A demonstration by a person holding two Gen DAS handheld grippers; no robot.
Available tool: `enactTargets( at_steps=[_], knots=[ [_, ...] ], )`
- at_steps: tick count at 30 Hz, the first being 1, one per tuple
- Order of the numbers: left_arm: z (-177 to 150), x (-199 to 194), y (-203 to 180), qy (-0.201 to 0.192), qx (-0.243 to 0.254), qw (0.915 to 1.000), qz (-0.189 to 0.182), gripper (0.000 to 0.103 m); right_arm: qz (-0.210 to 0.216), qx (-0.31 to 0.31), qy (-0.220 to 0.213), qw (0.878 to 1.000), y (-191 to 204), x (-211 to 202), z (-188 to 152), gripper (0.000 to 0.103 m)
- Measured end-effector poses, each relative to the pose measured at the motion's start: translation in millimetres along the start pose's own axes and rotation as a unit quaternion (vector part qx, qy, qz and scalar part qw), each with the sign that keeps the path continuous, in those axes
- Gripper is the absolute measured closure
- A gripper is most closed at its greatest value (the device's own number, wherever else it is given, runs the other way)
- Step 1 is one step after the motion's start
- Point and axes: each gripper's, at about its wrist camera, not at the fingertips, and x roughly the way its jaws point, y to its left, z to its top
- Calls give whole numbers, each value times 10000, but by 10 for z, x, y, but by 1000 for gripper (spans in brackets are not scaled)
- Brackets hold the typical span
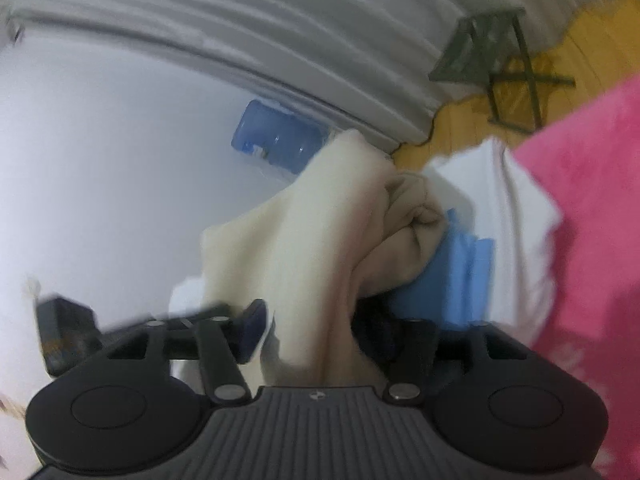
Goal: Fold clothes
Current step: 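Lift the folded hoodie with both tools and carry it toward the clothes stack, then lower the hoodie onto the clothes stack and open both tools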
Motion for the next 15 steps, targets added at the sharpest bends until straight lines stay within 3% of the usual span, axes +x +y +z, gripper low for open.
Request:
enactTargets(
  at_steps=[3, 6, 8, 13, 15],
  knots=[
    [-58, -409, 21, -498, -172, 9986, -102, 48, -219, -592, -264, 9977, 86, -219, -31, 37],
    [-269, -702, -127, -868, -20, 9959, -254, 48, -524, -1586, -876, 9820, 260, -531, -162, 40],
    [-545, -745, -303, -827, 308, 9955, -339, 48, -574, -2109, -1125, 9693, 391, -594, -284, 50],
    [-1241, -381, -653, -263, 1067, 9939, -116, 48, -425, -2524, -1279, 9582, 576, -518, -561, 56],
    [-1423, -116, -695, -24, 1328, 9910, 169, 48, -404, -2859, -1131, 9507, 629, -451, -691, 56]
  ],
)
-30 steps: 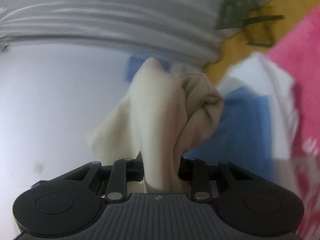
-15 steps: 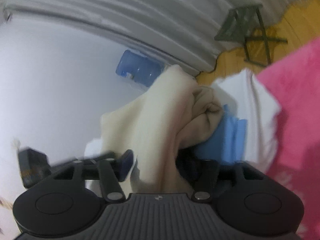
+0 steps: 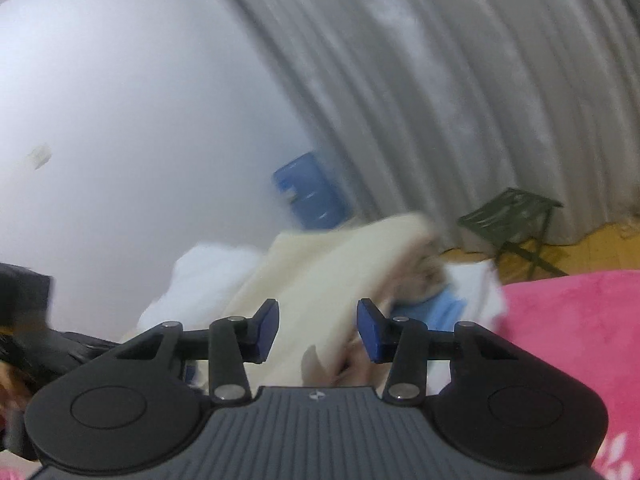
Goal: Fold clothes
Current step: 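Lower the hoodie onto the clothes stack and open both tools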
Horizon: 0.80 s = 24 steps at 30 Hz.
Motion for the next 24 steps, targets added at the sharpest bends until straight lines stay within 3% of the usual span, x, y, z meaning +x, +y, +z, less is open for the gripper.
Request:
enactTargets(
  at_steps=[4, 8, 10, 13, 17, 19, 22, 24],
  knots=[
    [-195, 208, -3, -81, 79, 9998, 172, 47, -276, -1162, 729, 9902, 170, 230, -394, 55],
    [-107, 102, 23, 18, 34, 10000, 2, 47, -178, -1162, 899, 9890, 94, 214, -338, 56],
    [-35, -48, 19, -138, 10, 9997, -214, 48, -8, -1010, 709, 9924, 81, 74, -202, 56],
    [124, -212, -20, -601, 83, 9977, -304, 47, 35, -1035, 0, 9946, 79, -141, 95, 56],
    [271, -20, -60, -713, 212, 9971, -141, 47, -164, -1502, -385, 9878, 129, 80, 465, 56],
    [184, 202, -137, -604, 346, 9976, -49, 47, -328, -1735, -193, 9841, 88, 367, 508, 56],
    [30, 376, -239, -765, 577, 9954, 2, 43, -821, -1659, 749, 9799, -202, 806, 262, 57],
    [31, 339, -243, -831, 462, 9954, -133, 43, -788, -1421, 634, 9847, -355, 766, 148, 57]
  ],
)
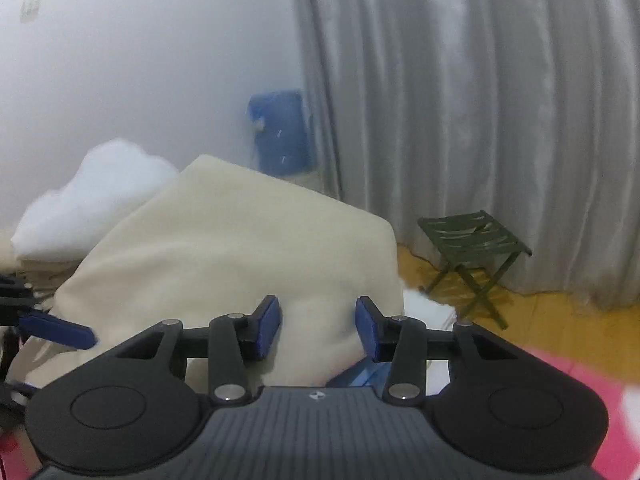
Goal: Fold clothes
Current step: 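Lower the hoodie onto the clothes stack and open both tools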
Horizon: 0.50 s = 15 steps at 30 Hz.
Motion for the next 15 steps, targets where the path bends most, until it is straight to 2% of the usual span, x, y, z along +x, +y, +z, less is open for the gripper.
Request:
enactTargets(
  at_steps=[3, 8, 12, 15],
  knots=[
    [184, -116, 17, -160, -138, 9997, -129, 45, 23, -47, 4, 10000, -12, -33, -10, 57],
    [713, -44, 178, -897, -22, 9954, 330, 43, 33, -26, 46, 10000, -2, -34, 41, 57],
    [960, 544, 657, -736, -935, 9871, 1068, 44, -44, 2, -30, 10000, 6, -74, -51, 57],
    [965, 831, 777, -605, -1287, 9813, 1296, 39, -24, 9, -3, 10000, -8, -52, -72, 57]
  ],
)
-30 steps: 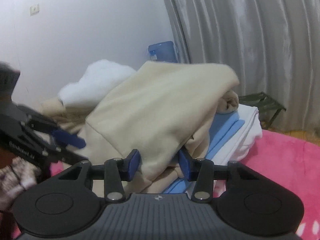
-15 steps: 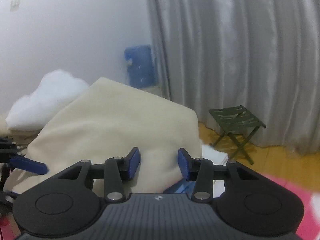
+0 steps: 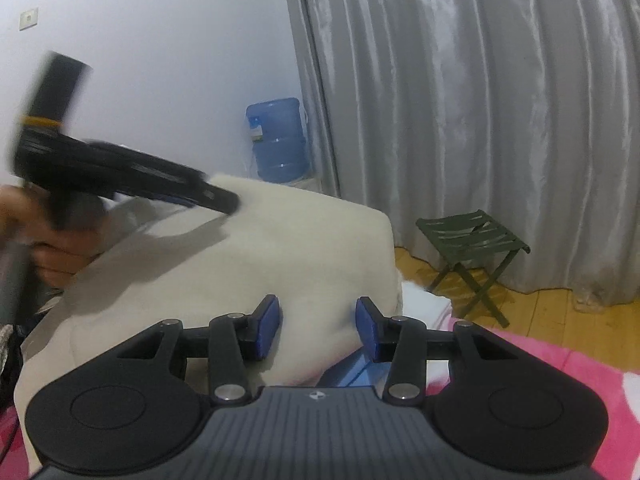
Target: Fold clothes
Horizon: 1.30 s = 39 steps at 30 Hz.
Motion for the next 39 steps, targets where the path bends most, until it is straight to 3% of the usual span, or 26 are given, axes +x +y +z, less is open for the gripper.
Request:
enactTargets(
  at_steps=[5, 9, 11, 14, 17, 19, 21, 23, 26, 29, 39],
  knots=[
    [68, -150, -83, -56, -144, 9998, 126, 36, 41, -182, 245, 9995, -5, 6, 98, 56],
    [222, -609, 58, -284, -531, 9982, -12, 36, 125, -827, 768, 9935, 44, -180, 422, 50],
    [255, -956, 70, -355, -594, 9976, -54, 36, 51, -1261, 1023, 9867, 95, -414, 635, 48],
    [226, -1467, -15, -172, -583, 9980, 179, 33, 156, -1553, 1316, 9789, 176, -899, 940, 44],
    [82, -1939, -204, -41, -550, 9979, 338, 25, 220, -1493, 1655, 9746, 303, -1421, 1187, 34],
    [-55, -2229, -356, -57, -566, 9976, 384, 14, 248, -1319, 1864, 9733, 420, -1746, 1268, 31],
    [-218, -2451, -511, -86, -810, 9957, 447, 5, 352, -1249, 1945, 9723, 553, -2022, 1223, 24],
    [-331, -2565, -638, -41, -1116, 9924, 516, 5, 369, -1249, 1975, 9716, 711, -2274, 1074, 18],
    [-424, -2637, -778, 80, -1452, 9883, 461, 4, 470, -1092, 1671, 9788, 815, -2496, 832, 10],
    [-458, -2672, -839, 38, -1583, 9866, 403, 0, 423, -1009, 1627, 9806, 811, -2488, 731, 10],
    [-668, -2373, -997, 442, -1391, 9841, 1014, 0, -133, -524, 1863, 9810, 517, -2237, 435, 4]
  ],
)
